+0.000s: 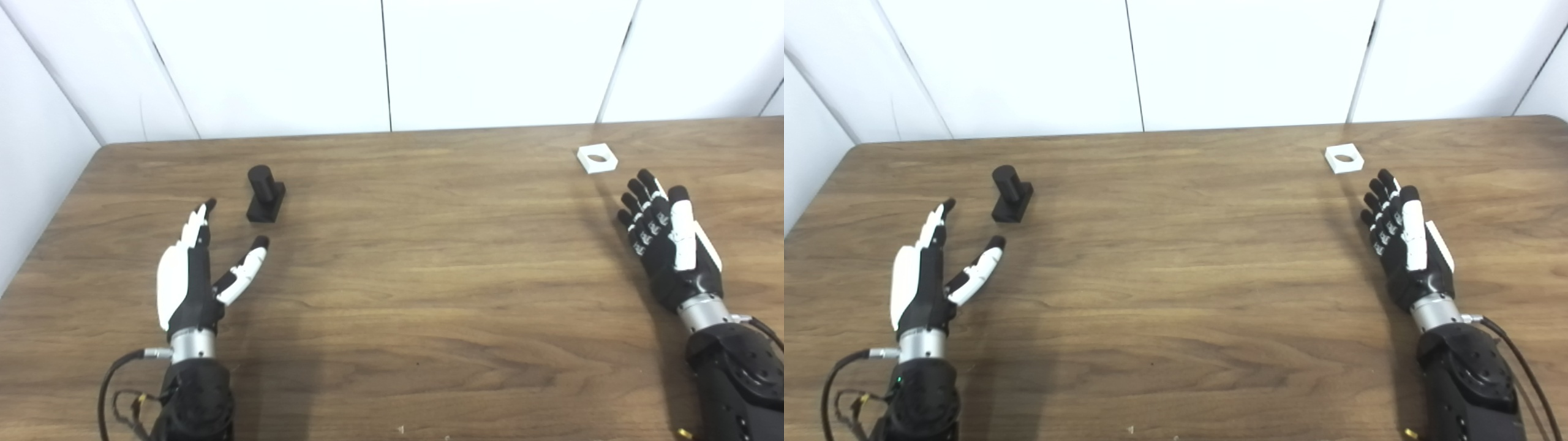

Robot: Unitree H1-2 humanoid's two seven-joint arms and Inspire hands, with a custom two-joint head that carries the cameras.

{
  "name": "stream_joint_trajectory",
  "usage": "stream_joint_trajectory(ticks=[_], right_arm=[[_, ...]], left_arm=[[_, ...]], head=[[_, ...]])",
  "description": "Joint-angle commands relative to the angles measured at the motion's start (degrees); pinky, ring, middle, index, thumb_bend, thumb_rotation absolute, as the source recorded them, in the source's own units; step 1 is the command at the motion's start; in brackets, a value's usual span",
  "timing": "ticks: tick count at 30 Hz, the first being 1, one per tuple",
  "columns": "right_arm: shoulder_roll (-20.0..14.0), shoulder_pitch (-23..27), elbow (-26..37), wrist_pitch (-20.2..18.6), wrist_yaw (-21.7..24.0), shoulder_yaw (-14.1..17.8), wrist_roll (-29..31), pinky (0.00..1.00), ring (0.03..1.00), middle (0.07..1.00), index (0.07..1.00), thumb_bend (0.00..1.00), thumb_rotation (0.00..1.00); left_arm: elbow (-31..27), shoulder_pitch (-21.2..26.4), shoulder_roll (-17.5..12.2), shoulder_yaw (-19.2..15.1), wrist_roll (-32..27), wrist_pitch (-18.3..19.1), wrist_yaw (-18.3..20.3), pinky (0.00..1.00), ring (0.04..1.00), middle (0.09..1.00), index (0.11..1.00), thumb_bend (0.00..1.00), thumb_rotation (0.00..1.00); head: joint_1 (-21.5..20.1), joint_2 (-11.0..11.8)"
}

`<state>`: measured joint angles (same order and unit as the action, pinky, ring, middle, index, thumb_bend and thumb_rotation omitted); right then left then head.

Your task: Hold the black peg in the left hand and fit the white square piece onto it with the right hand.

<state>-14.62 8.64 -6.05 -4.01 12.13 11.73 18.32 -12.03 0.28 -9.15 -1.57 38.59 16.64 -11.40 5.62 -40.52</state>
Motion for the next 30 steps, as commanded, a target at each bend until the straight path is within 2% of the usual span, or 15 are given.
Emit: stream_joint_trajectory(ticks=[1, 10, 21, 30], right_arm=[[0.0, 0.0, -0.8, 0.4, 0.6, -0.4, 0.2, 1.00, 1.000, 1.000, 1.000, 0.56, 1.00], [0.5, -0.4, -0.8, 0.7, 0.6, -0.7, 0.1, 1.00, 1.000, 1.000, 1.000, 0.55, 1.00], [1.3, -0.6, -1.0, 0.9, 0.1, -0.6, 0.3, 1.00, 1.000, 1.000, 1.000, 0.54, 1.00], [1.5, -0.5, -1.6, 1.1, 0.0, -0.7, 0.0, 1.00, 1.000, 1.000, 1.000, 0.53, 1.00]], left_arm=[[-0.5, 2.3, -1.4, 0.9, 5.4, 1.9, -1.2, 1.00, 1.000, 1.000, 0.897, 0.69, 0.49], [0.4, 5.6, -2.9, 3.5, 16.4, 10.0, 4.1, 1.00, 1.000, 1.000, 0.812, 0.75, 0.50], [3.6, 11.1, -1.8, 1.2, 25.7, 10.3, 11.6, 1.00, 1.000, 1.000, 0.772, 0.75, 0.52], [8.3, 15.9, -3.0, 1.3, 27.6, 10.2, 13.4, 1.00, 1.000, 1.000, 0.788, 0.74, 0.54]], head=[[0.2, 0.1], [0.2, 0.4], [0.1, 0.8], [0.0, 1.6]])
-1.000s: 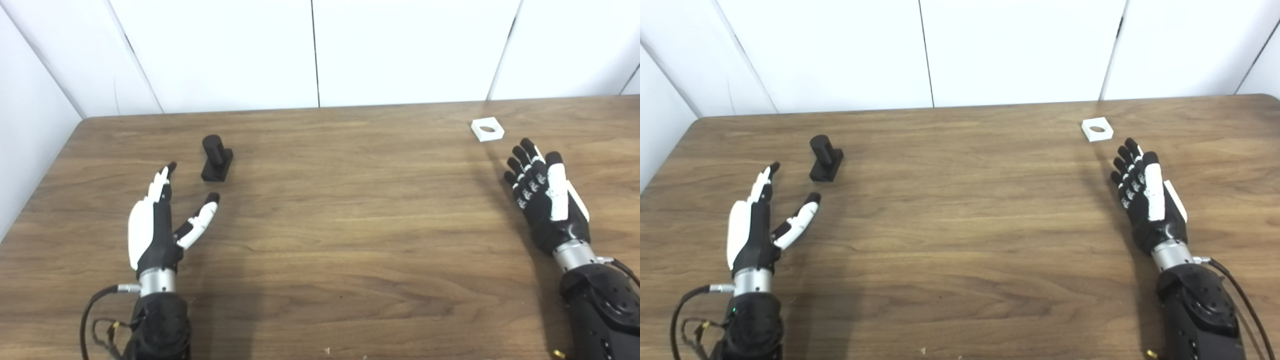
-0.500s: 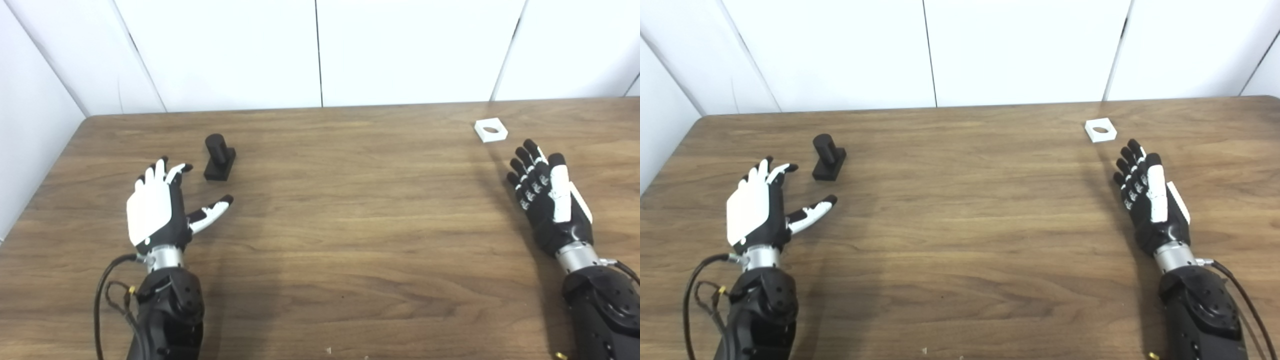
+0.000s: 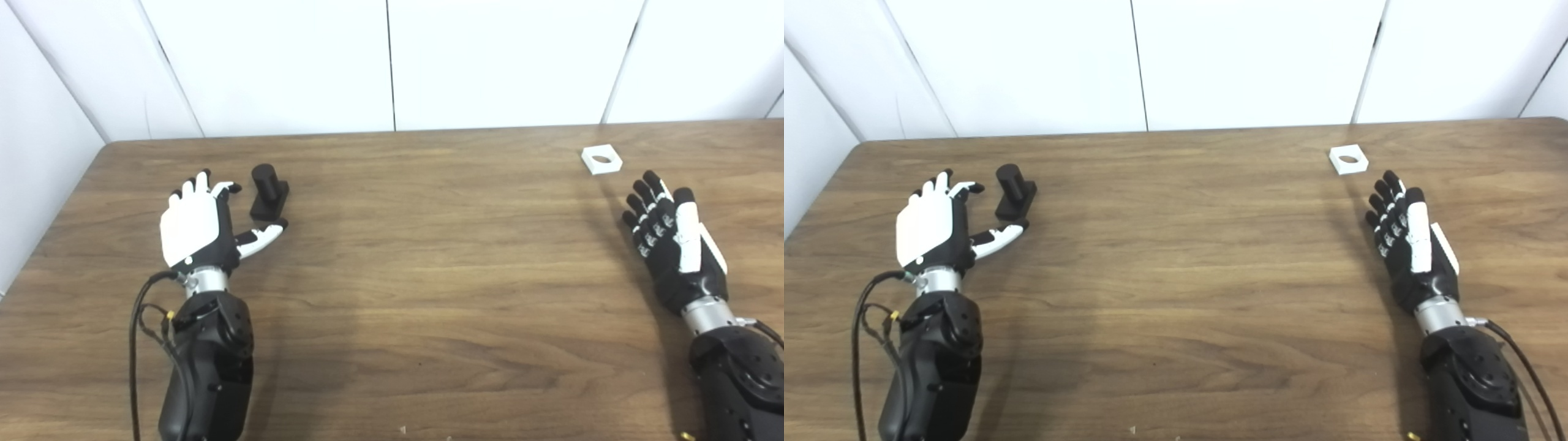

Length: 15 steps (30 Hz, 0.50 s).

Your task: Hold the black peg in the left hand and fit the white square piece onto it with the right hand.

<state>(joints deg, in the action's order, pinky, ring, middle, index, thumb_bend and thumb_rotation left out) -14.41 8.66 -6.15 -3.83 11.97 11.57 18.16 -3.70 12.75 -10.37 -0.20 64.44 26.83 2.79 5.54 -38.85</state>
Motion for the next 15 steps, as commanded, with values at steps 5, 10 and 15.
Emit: stream_joint_trajectory(ticks=[5, 10, 15], right_arm=[[1.3, -0.4, -2.0, 1.5, 0.6, -0.4, 0.7, 1.00, 1.000, 1.000, 1.000, 0.53, 1.00], [1.4, -0.5, -1.7, 0.9, 0.7, -0.2, 1.2, 1.00, 1.000, 1.000, 1.000, 0.52, 1.00], [1.5, -0.6, -1.4, 1.0, 0.3, -0.2, 1.1, 1.00, 1.000, 1.000, 1.000, 0.52, 1.00]], left_arm=[[3.8, 6.6, -2.7, 0.4, 2.1, 0.0, -1.0, 1.00, 1.000, 1.000, 0.771, 0.74, 0.54], [7.6, 8.9, -4.0, 1.5, 1.9, 0.0, -2.4, 1.00, 1.000, 1.000, 0.761, 0.75, 0.56], [11.0, 10.8, -4.7, 1.9, 2.1, 0.1, -2.3, 1.00, 1.000, 1.000, 0.768, 0.76, 0.57]], head=[[0.0, 0.0], [-0.2, 0.3], [-0.5, 0.4]])
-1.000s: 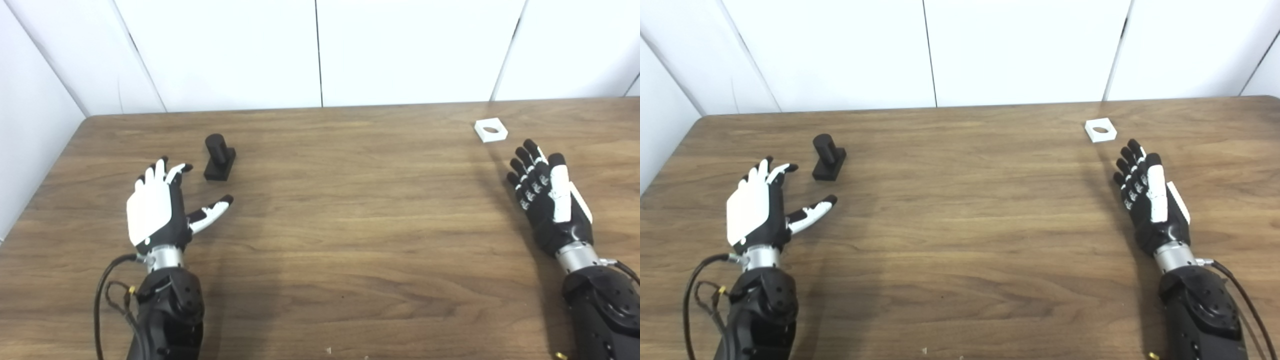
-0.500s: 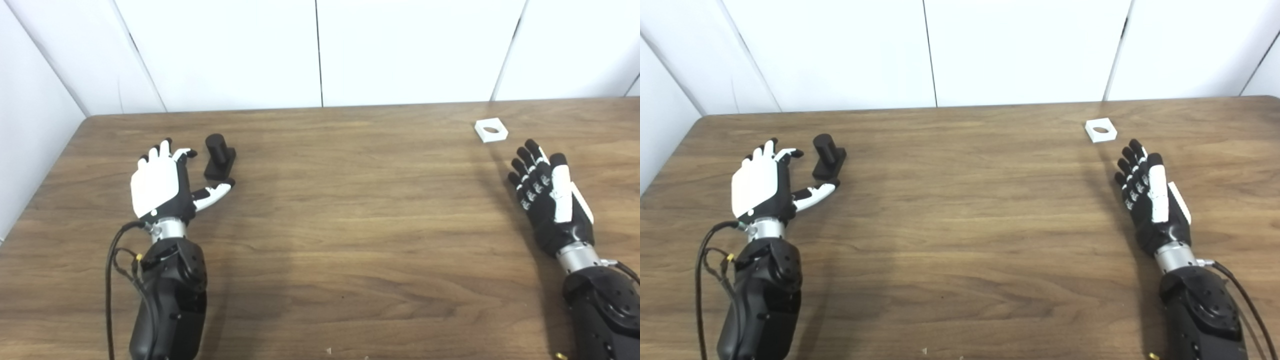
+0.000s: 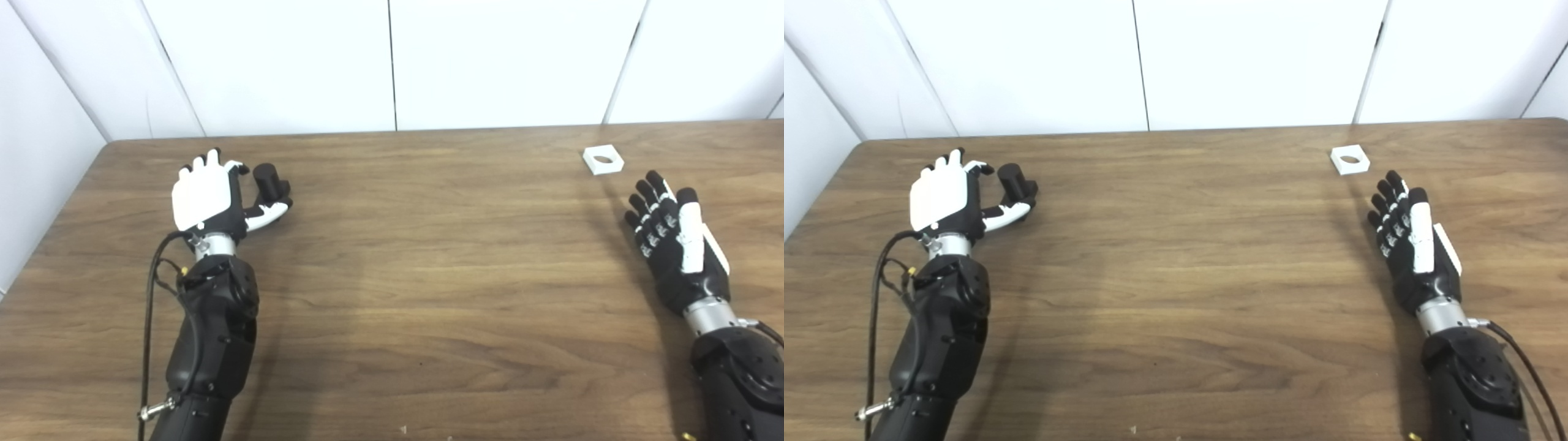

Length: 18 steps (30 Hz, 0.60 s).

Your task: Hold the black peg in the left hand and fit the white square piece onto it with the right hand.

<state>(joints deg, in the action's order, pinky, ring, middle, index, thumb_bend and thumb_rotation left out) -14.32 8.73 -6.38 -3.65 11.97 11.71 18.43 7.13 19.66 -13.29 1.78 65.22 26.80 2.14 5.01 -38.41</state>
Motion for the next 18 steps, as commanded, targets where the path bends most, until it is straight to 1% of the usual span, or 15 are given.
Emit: stream_joint_trajectory(ticks=[1, 14, 17, 18], right_arm=[[1.5, -0.8, -1.1, 0.9, 0.3, -0.2, 0.8, 1.00, 1.000, 1.000, 1.000, 0.52, 1.00], [1.3, -1.4, -0.3, 0.2, 0.1, 0.1, 1.2, 1.00, 1.000, 1.000, 1.000, 0.53, 1.00], [1.2, -1.5, -0.2, 0.2, 0.3, 0.1, 1.2, 1.00, 1.000, 1.000, 1.000, 0.53, 1.00], [1.2, -1.5, -0.3, 0.3, 0.4, 0.0, 1.1, 1.00, 1.000, 1.000, 1.000, 0.52, 1.00]], left_arm=[[0.8, 4.2, -1.9, 0.1, 1.6, 0.1, -1.7, 1.00, 1.000, 1.000, 0.766, 0.76, 0.57], [5.3, 6.1, -2.4, 0.7, 5.3, 0.1, 0.4, 1.00, 1.000, 0.995, 0.751, 0.77, 0.60], [5.8, 6.3, -2.2, 0.6, 5.8, 0.1, 1.2, 1.00, 1.000, 0.995, 0.754, 0.77, 0.59], [6.1, 6.5, -2.2, 0.6, 6.0, 0.1, 1.3, 1.00, 1.000, 0.994, 0.750, 0.77, 0.57]], head=[[0.0, -0.1], [0.0, -0.1], [0.1, -0.2], [0.1, -0.3]])
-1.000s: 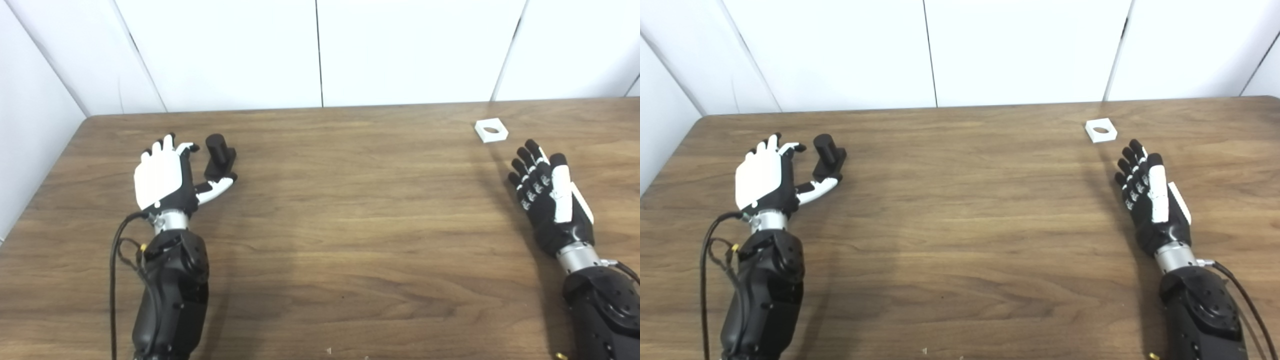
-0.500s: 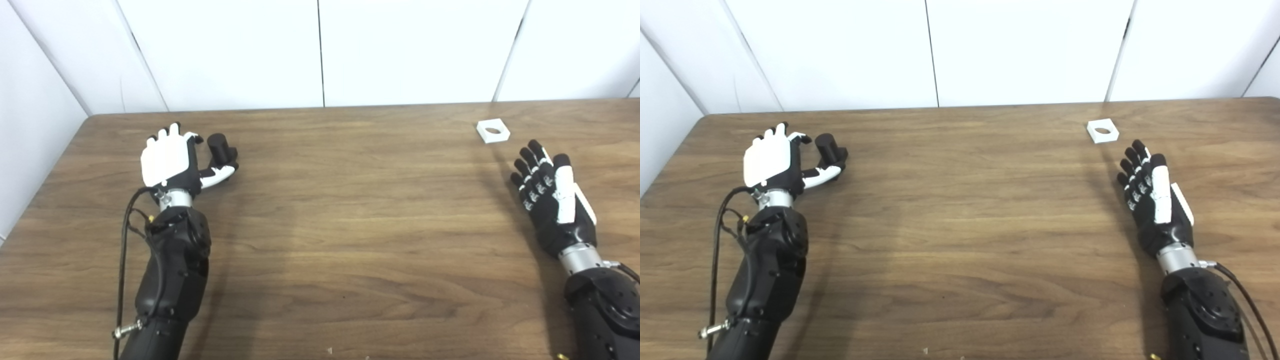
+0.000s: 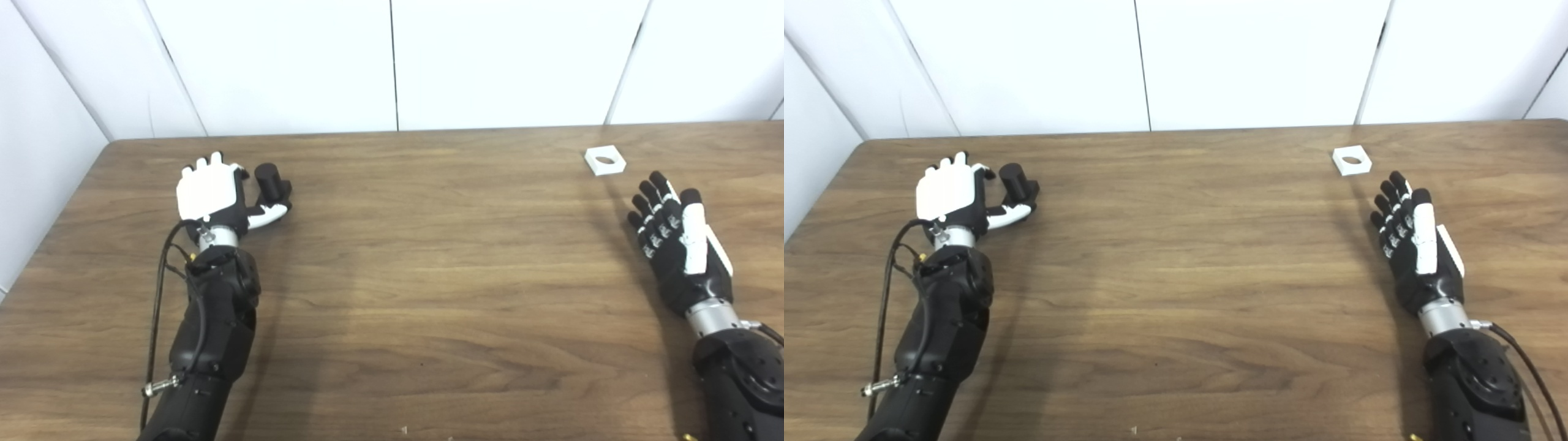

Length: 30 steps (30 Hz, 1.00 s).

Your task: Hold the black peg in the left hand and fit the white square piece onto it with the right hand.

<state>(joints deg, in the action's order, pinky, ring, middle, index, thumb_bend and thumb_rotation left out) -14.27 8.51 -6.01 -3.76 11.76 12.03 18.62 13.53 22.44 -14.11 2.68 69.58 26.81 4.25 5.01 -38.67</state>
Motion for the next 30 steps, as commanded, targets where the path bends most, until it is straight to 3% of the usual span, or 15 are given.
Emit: stream_joint_trajectory(ticks=[1, 10, 19, 30], right_arm=[[1.1, -1.3, -0.6, 0.4, 0.6, -0.3, 1.0, 1.00, 1.000, 1.000, 1.000, 0.52, 1.00], [1.2, -1.2, -0.8, 0.4, 0.4, -0.2, 0.9, 1.00, 1.000, 1.000, 1.000, 0.52, 1.00], [0.8, -1.2, -1.2, 0.3, 0.8, 0.0, 1.3, 1.00, 1.000, 1.000, 1.000, 0.51, 1.00], [0.6, -1.2, -1.3, 0.3, 0.9, 0.0, 1.2, 1.00, 1.000, 1.000, 1.000, 0.52, 1.00]], left_arm=[[-0.1, 3.8, -1.4, -0.1, 1.9, 0.1, -0.6, 1.00, 1.000, 0.992, 0.747, 0.77, 0.56], [2.4, 4.3, -1.7, 2.4, 4.7, 0.1, 1.6, 1.00, 1.000, 0.988, 0.735, 0.77, 0.54], [4.8, 5.0, -0.7, 2.5, 9.0, 0.1, 4.7, 1.00, 1.000, 0.980, 0.764, 0.78, 0.56], [7.2, 5.5, -0.3, 2.5, 9.6, 0.1, 3.6, 1.00, 1.000, 0.954, 0.722, 0.77, 0.53]], head=[[0.1, -0.1], [0.1, -0.2], [0.2, -0.2], [0.4, -0.3]])
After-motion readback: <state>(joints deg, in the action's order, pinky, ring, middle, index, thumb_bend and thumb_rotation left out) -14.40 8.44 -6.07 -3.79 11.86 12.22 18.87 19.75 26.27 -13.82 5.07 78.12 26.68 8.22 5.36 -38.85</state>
